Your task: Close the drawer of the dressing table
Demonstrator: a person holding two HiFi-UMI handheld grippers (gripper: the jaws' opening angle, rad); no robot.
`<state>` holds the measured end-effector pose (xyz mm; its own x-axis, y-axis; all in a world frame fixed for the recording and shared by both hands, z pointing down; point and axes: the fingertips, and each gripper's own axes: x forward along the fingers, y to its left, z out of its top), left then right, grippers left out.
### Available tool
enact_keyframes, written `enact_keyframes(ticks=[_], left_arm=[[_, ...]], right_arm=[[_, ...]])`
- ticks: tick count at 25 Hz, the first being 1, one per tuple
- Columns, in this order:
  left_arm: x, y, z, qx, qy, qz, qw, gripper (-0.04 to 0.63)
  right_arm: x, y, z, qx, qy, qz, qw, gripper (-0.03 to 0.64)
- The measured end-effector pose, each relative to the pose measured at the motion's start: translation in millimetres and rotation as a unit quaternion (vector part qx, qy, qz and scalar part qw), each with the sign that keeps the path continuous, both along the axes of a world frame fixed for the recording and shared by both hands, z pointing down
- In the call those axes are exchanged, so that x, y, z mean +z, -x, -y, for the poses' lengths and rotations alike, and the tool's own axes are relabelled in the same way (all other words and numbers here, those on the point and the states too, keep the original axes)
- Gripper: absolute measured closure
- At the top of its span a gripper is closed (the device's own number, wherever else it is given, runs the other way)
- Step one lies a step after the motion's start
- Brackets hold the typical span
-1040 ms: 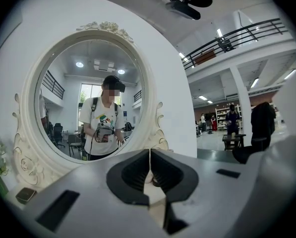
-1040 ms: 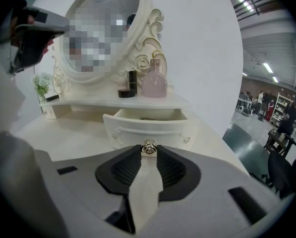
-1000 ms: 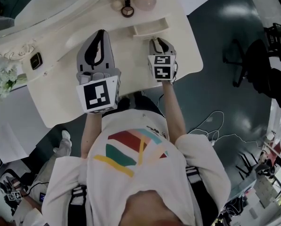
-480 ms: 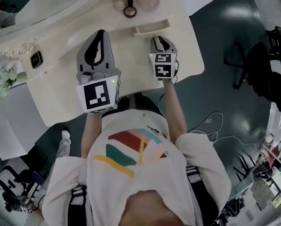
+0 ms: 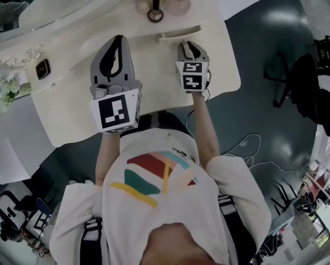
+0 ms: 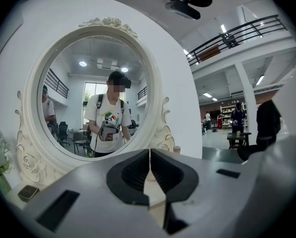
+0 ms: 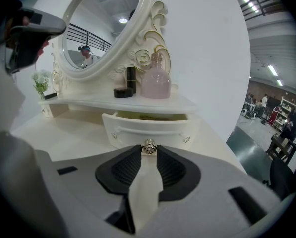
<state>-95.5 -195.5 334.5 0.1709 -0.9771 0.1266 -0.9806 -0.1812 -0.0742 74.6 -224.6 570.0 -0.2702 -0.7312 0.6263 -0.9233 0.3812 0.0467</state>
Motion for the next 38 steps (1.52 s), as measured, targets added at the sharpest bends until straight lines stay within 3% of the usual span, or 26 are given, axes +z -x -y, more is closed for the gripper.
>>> enact_keyframes(ticks=[38], left_arm=[[12.2,23.2,18.5,-0.033,0.018,0.004,0.9993,0.586]], right_arm=[[-0.1,14.7,42.3,-0.019,-0.009,-0.005,1.000,0.528]])
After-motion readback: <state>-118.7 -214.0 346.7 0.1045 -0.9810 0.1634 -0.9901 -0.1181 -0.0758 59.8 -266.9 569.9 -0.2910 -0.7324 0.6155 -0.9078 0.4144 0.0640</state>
